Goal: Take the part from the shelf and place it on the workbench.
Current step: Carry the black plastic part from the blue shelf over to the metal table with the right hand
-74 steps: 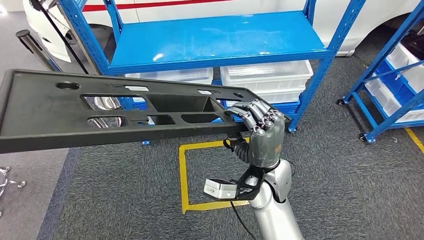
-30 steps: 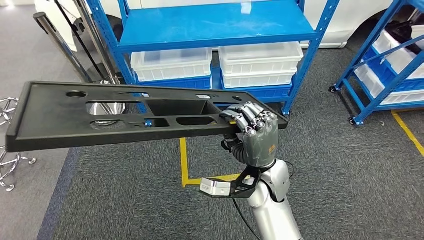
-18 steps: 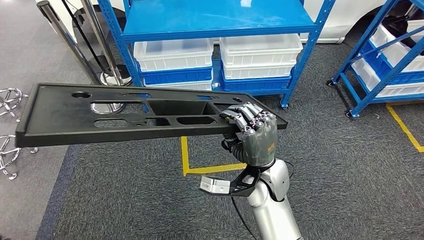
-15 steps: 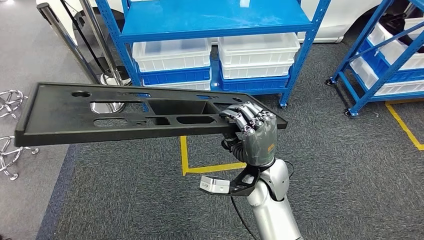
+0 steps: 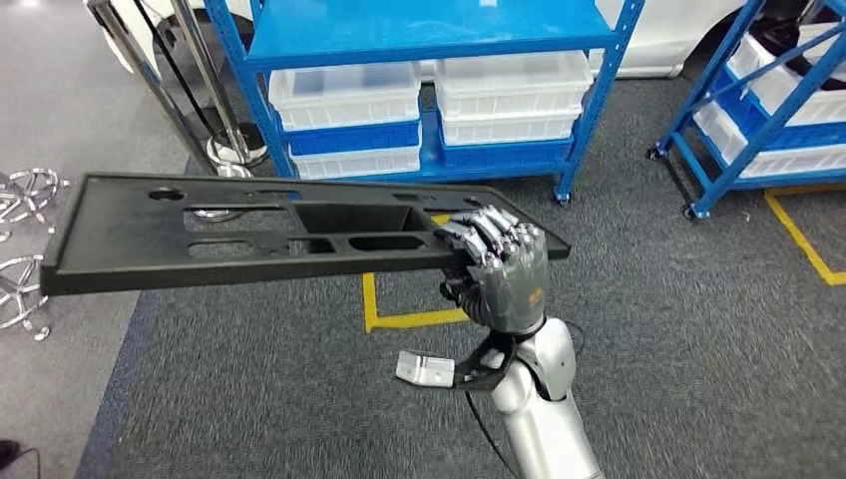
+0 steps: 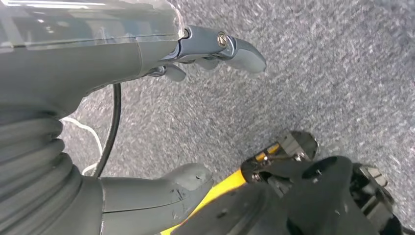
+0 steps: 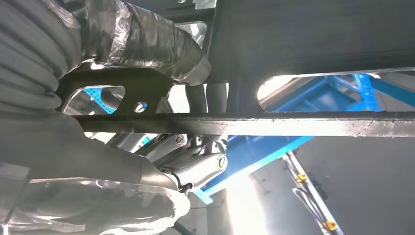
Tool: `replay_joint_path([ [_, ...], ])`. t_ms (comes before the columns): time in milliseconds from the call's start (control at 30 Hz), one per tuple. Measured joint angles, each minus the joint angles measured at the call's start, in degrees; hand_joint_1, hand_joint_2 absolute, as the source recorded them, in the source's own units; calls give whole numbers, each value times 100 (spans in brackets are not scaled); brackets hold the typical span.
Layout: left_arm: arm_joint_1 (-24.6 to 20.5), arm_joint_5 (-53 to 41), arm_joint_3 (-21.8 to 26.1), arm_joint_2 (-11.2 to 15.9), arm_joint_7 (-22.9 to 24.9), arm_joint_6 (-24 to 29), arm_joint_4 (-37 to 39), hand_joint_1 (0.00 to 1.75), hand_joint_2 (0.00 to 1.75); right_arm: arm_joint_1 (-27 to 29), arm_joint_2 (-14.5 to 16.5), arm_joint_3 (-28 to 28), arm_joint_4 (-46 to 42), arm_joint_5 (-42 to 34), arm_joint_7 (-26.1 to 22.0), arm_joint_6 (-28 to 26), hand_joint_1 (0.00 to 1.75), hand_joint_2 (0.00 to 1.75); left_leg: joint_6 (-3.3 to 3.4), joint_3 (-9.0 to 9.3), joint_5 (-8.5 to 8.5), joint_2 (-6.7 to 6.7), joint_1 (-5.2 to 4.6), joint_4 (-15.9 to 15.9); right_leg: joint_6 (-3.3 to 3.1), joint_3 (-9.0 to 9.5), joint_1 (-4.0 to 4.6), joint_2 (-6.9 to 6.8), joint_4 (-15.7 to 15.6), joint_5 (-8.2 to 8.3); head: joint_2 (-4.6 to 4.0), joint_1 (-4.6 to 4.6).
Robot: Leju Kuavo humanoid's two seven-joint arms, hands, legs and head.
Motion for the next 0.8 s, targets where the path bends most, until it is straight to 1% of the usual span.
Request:
replay_joint_path([
  [33,1,0,-2,3,2,0,0,0,175,1,-1,-4,4,2,0,0,175,175,42,-17,67,3,4,-24,35,3,-6,1,-2,22,0,1],
  [67,-2,0,-7,5,3,-1,0,0,175,1,-3,-9,8,4,0,0,175,175,83,-32,122,15,11,-56,64,-13,-14,5,25,-11,0,1],
  [100,-6,-1,-14,7,3,-3,0,0,175,2,-6,-14,12,4,0,0,175,175,130,-59,186,28,21,-84,85,-55,-15,9,120,-135,0,3],
  [133,-9,-2,-21,7,3,-6,0,0,175,3,-9,-17,13,6,0,0,175,175,172,-104,250,41,34,-103,103,-130,-16,13,324,-357,0,3],
  [167,-12,-4,-27,6,3,-10,0,0,175,6,-13,-23,14,9,0,0,175,175,199,-168,300,50,27,-95,119,-230,-22,15,621,-629,0,3],
  [200,-11,-5,-31,7,3,-13,0,0,175,13,-15,-30,14,11,0,0,175,175,218,-250,350,52,24,-81,136,-336,-26,15,984,-877,0,4],
  [233,-8,-7,-32,7,4,-15,0,0,175,24,-19,-38,15,15,0,0,175,175,220,-339,399,53,22,-60,153,-408,-31,14,1306,-1020,0,2],
  [267,-6,-8,-33,7,4,-16,0,0,175,37,-22,-47,18,17,0,0,175,175,214,-428,443,54,23,-34,167,-411,-38,13,1490,-1030,0,2],
  [300,-4,-9,-33,7,5,-17,0,0,175,49,-26,-52,21,22,0,0,175,175,200,-518,483,53,26,0,178,-317,-45,11,1486,-931,0,2],
  [333,-3,-11,-34,7,5,-21,0,0,175,57,-28,-56,23,29,0,0,175,175,184,-602,513,53,31,43,184,-123,-51,9,1281,-780,0,2],
  [367,-2,-13,-35,7,6,-25,0,0,175,61,-28,-58,24,37,0,0,175,175,166,-677,535,53,36,97,185,129,-56,5,942,-683,0,2],
  [400,-1,-14,-36,7,6,-29,0,0,175,63,-28,-59,24,45,0,0,175,175,144,-748,549,52,33,160,177,375,-50,4,581,-660,0,2],
  [433,1,-15,-36,7,5,-32,0,0,175,66,-27,-61,23,51,0,0,175,175,115,-801,564,51,29,214,159,543,-40,6,315,-681,0,1],
  [467,3,-15,-36,7,5,-33,0,0,175,70,-27,-63,22,54,0,0,175,175,81,-838,584,49,22,252,135,626,-29,10,159,-730,0,1],
  [500,4,-15,-36,7,5,-33,0,0,175,76,-26,-65,22,57,0,0,175,175,42,-861,611,47,19,270,100,637,-12,15,113,-741,0,1],
  [533,9,-15,-36,8,5,-33,0,0,175,81,-26,-67,23,58,0,0,175,175,2,-876,638,45,25,272,53,608,-12,15,111,-708,0,1],
  [567,11,-15,-37,8,6,-33,0,0,175,84,-25,-68,23,58,0,0,175,175,-36,-900,615,41,38,294,5,578,-15,10,95,-667,0,1],
  [600,14,-16,-37,7,6,-34,0,0,175,85,-22,-68,23,59,0,0,175,175,-71,-943,514,38,51,370,-49,538,-19,4,81,-615,0,1],
  [633,18,-17,-38,6,6,-34,0,0,175,85,-20,-68,23,59,0,0,175,175,-104,-1017,315,34,64,552,-92,482,-25,-3,68,-557,0,0],
  [667,18,-19,-38,5,5,-35,0,0,175,85,-17,-68,22,59,0,0,175,175,-133,-1113,46,31,74,842,-116,416,-23,-6,66,-501,0,0],
  [700,19,-21,-38,5,5,-35,0,0,175,86,-15,-68,23,59,0,0,175,175,-156,-1216,-213,30,79,1197,-130,343,-17,-6,67,-445,0,0],
  [733,20,-23,-38,6,5,-35,0,0,175,86,-15,-69,24,59,0,0,175,175,-170,-1294,-391,29,84,1540,-131,269,-9,-7,69,-387,0,0],
  [767,20,-27,-38,7,5,-35,0,0,175,87,-15,-69,24,59,0,0,175,175,-172,-1308,-442,29,86,1760,-130,195,-1,-7,71,-331,0,0],
  [800,21,-31,-38,7,5,-35,0,0,175,87,-15,-70,25,59,0,0,175,175,-162,-1226,-369,28,86,1789,-128,123,5,-7,72,-276,0,0],
])
